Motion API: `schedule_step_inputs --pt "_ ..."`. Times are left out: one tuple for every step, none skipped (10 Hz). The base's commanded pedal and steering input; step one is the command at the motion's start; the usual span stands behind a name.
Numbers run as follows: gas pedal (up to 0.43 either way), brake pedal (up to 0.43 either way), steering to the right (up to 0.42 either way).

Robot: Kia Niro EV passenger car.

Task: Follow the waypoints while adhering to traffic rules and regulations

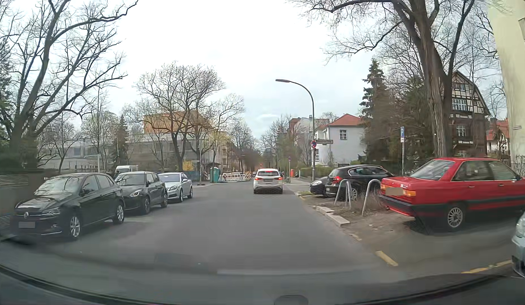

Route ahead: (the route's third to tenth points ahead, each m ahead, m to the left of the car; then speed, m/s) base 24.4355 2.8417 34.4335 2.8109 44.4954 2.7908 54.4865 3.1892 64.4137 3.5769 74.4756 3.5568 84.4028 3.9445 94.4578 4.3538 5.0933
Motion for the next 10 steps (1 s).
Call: schedule_step_inputs --pt "0.000 0.000 -0.007" --pt "0.000 0.000 -0.007" --pt "0.000 0.000 -0.007" --pt "0.000 0.000 -0.006" --pt "0.000 0.000 -0.006" --pt "0.000 0.000 -0.006" --pt "0.000 0.000 -0.006" --pt "0.000 0.000 -0.006" --pt "0.000 0.000 -0.005" --pt "0.000 0.000 -0.005"
